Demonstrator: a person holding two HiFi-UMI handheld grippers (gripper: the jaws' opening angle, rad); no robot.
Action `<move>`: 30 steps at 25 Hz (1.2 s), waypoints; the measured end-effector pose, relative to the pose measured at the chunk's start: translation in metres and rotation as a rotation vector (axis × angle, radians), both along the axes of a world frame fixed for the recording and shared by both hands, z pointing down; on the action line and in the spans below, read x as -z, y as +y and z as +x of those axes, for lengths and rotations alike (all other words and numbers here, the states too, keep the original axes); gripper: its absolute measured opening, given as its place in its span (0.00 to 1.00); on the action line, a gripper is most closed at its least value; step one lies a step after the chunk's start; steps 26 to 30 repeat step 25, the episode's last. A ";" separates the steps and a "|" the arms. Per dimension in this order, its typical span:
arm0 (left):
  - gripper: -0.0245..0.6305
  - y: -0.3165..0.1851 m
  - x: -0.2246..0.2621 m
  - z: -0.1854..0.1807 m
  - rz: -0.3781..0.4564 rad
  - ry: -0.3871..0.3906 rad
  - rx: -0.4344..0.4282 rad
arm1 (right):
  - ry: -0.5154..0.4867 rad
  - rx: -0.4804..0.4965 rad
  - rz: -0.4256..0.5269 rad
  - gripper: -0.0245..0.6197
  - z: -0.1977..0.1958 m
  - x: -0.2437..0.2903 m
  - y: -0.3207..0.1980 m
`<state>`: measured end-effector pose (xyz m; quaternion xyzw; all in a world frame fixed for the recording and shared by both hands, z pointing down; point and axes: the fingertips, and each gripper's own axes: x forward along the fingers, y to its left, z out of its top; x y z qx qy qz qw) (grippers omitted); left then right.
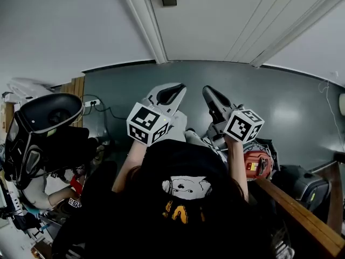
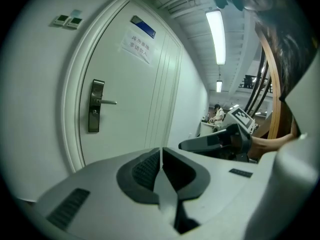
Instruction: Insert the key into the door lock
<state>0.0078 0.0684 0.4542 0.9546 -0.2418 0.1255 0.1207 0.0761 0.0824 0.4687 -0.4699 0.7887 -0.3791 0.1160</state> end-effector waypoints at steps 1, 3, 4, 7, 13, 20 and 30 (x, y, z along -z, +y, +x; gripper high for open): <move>0.07 0.002 0.002 -0.001 0.001 0.006 0.000 | 0.016 0.005 0.007 0.07 -0.002 0.002 0.002; 0.07 0.005 0.008 0.001 0.007 0.016 -0.004 | 0.046 0.011 0.021 0.06 -0.003 0.006 0.005; 0.07 0.007 0.010 0.002 0.011 0.019 -0.009 | 0.059 0.012 0.027 0.06 -0.003 0.008 0.007; 0.07 0.010 0.012 0.001 0.018 0.022 -0.021 | 0.082 0.014 0.039 0.06 -0.006 0.010 0.009; 0.07 0.008 0.010 -0.005 0.014 0.015 -0.022 | 0.098 0.016 0.046 0.06 -0.010 0.008 0.007; 0.07 0.006 -0.001 -0.010 -0.005 -0.002 -0.034 | 0.152 0.007 0.042 0.06 -0.009 0.000 0.003; 0.07 0.008 -0.008 -0.001 -0.007 -0.018 -0.047 | 0.159 -0.013 0.040 0.06 0.006 -0.006 0.002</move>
